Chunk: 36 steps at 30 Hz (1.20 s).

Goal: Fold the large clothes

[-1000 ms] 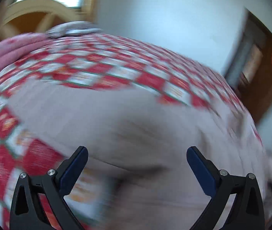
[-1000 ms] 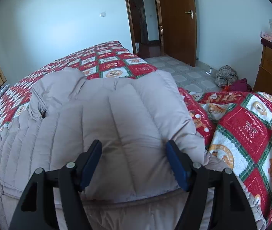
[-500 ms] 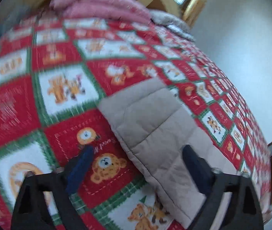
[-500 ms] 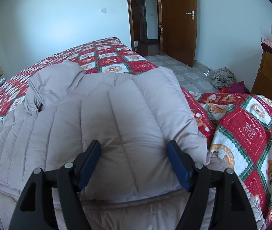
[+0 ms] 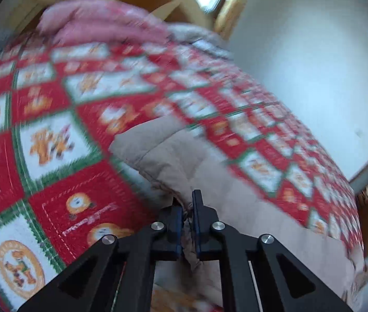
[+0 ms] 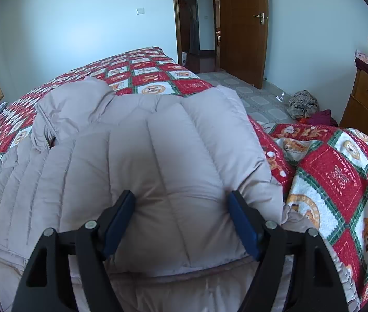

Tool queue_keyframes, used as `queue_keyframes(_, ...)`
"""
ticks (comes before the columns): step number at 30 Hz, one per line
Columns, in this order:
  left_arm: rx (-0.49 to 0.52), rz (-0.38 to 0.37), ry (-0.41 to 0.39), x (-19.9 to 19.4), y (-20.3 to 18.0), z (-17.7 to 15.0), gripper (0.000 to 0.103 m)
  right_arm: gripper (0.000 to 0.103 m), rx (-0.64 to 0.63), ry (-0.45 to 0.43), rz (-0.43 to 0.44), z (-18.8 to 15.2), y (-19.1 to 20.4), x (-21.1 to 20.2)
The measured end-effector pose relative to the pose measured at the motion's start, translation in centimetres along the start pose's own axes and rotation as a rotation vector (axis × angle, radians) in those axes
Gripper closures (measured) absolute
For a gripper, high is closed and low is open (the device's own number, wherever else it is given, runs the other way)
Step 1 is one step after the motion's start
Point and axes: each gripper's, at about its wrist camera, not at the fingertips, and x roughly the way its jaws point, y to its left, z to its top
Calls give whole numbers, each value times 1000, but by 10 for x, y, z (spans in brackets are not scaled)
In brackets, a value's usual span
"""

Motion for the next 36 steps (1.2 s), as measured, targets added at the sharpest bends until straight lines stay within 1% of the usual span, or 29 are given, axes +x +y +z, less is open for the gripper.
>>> queue_keyframes(1, 46, -33, -30, -13, -16, 0, 98, 25, 1, 0, 1, 0, 0, 0)
queue_keyframes(3, 174, -132, -92, -50, -62, -6, 98, 25, 4, 0, 4, 0, -1, 0)
queue_keyframes(4, 214, -168, -109, -61, -76, -8, 98, 25, 6, 0, 5, 0, -1, 0)
queue_keyframes(6, 354, -292, -156, -102, -129, -29, 98, 25, 8, 0, 6, 0, -1, 0)
queue_keyframes(7, 391, -335, -164, -113, -143, -35, 98, 25, 9, 0, 8, 0, -1, 0)
queue_keyframes(9, 511, -458, -187, -151, -190, -70, 98, 25, 10, 0, 15, 0, -1, 0)
queue_keyframes(10, 563, -505, -189, -165, -209, -87, 98, 25, 12, 0, 16, 0, -1, 0)
queue_keyframes(12, 639, -589, -172, -185, -236, -118, 98, 25, 19, 0, 20, 0, -2, 0)
queue_keyframes(13, 688, -638, -149, -195, -253, -142, 98, 25, 23, 0, 24, 0, -3, 0)
queue_keyframes(14, 723, -667, -129, -198, -265, -161, 98, 25, 29, 0, 28, 0, -4, 0)
queue_keyframes(16, 794, -704, -69, -199, -290, -205, 98, 25, 39, 1, 35, 1, -6, 0)
queue_keyframes(18, 826, -719, -6, -192, -303, -235, 98, 25, 45, 2, 39, 1, -7, 0)
queue_keyframes(19, 850, -726, 39, -186, -312, -256, 98, 25, 48, 2, 41, 1, -7, 0)
queue_keyframes(20, 870, -726, 62, -183, -317, -269, 98, 25, 51, 4, 43, 2, -7, 0)
queue_keyframes(22, 918, -716, 109, -175, -325, -292, 98, 25, 58, 6, 46, 2, -8, 1)
queue_keyframes(23, 944, -705, 149, -169, -328, -303, 98, 25, 61, 7, 49, 2, -8, 1)
queue_keyframes(24, 961, -686, 178, -164, -329, -307, 98, 25, 63, 8, 50, 2, -9, 1)
queue_keyframes(25, 978, -677, 227, -158, -329, -309, 97, 25, 64, 8, 52, 2, -9, 1)
queue_keyframes(26, 989, -680, 266, -157, -328, -310, 97, 24, 65, 9, 55, 2, -9, 1)
queue_keyframes(28, 1004, -687, 321, -159, -326, -309, 91, 23, 65, 9, 55, 2, -9, 1)
queue_keyframes(29, 1007, -670, 331, -163, -319, -307, 88, 23, 65, 9, 55, 2, -9, 1)
queue_keyframes(30, 1001, -654, 334, -165, -313, -302, 75, 23, 66, 8, 56, 2, -10, 0)
queue_keyframes(31, 978, -644, 330, -170, -304, -296, 54, 23, 71, 6, 58, 3, -10, 0)
queue_keyframes(32, 932, -642, 312, -174, -289, -285, 33, 23, 84, -4, 58, 3, -12, -2)
queue_keyframes(34, 846, -620, 253, -180, -260, -270, 15, 23, 131, -43, 52, 2, -20, -10)
queue_keyframes(35, 802, -600, 220, -183, -244, -261, 13, 23, 150, -61, 58, 2, -24, -13)
queue_keyframes(36, 779, -588, 210, -184, -234, -257, 12, 23, 162, -68, 62, 3, -25, -15)
